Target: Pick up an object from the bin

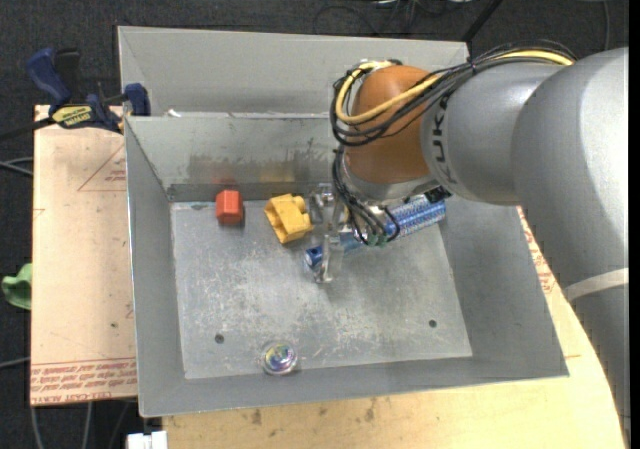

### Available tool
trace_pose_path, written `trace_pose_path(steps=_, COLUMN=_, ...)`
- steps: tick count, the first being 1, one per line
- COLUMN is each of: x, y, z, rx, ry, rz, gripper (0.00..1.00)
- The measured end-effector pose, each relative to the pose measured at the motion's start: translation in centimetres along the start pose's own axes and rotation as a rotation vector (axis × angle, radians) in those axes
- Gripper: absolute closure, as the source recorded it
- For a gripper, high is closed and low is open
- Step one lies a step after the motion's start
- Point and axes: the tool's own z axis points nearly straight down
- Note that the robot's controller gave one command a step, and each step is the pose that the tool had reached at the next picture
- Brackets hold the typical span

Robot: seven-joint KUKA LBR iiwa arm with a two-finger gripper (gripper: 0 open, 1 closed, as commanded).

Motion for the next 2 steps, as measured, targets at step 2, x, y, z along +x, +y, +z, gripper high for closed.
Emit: trace_pose_path(steps=2, x=0.0, y=4.6, z=-15.1, rx=0.0, ry=-0.004, rz=-0.322, gripper=1.0)
